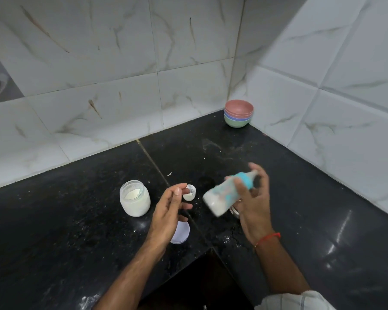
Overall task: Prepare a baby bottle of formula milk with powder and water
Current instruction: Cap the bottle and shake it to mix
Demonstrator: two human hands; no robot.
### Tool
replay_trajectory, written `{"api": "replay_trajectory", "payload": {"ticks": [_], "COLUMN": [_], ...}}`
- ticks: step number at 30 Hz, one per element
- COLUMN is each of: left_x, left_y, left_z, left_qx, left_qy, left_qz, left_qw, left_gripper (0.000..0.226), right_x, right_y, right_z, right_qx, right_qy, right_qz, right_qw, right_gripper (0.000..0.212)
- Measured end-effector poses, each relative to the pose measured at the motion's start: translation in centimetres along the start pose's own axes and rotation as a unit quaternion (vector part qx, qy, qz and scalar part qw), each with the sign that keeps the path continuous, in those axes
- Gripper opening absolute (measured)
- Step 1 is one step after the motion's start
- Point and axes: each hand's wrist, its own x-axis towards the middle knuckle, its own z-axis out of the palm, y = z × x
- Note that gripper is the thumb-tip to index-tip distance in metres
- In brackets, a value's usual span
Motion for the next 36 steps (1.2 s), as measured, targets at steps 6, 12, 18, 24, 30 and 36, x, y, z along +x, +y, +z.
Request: {"api": "replay_trajectory", "payload": {"ticks": [6,12,18,24,30,36], "left_x": [-0.1,-0.1,-0.1,0.2,0.1,0.1], "left_y": [-0.2,-0.2,-0.1,0.1,-0.1,0.0], "left_z": [0.0,0.2,0.2,0.7,0.9,0.9], "left_qx": [0.0,-0.001,0.002,0.0,-0.007,-0.017], "left_qy": [0.002,-0.006,-0.007,-0.012,-0.011,-0.009], "left_qz": [0.002,0.006,0.004,0.012,0.007,0.013], "left_qw": [1.0,1.0,1.0,1.0,1.0,1.0], "left_gripper": [0.028,0.027,0.029,0.027,0.027,0.026], "right_x": [1.5,0.6,0.6,0.8,0.5,1.4], "right_y": [-0.4,-0.6,-0.8,-2.0,-0.7,-2.1], "right_z": [0.0,-0.4,0.1,-0.3,-0.2,-0.1], "right_qx": [0.124,0.102,0.03,0.102,0.057,0.197], "right_qy": [0.131,0.019,0.054,0.029,-0.01,0.095], "right_qz": [-0.03,-0.007,-0.011,-0.041,-0.003,-0.043], "right_qw": [0.983,0.995,0.998,0.994,0.998,0.975], "right_gripper": [0.047,0.049,0.048,0.059,0.063,0.056]}}
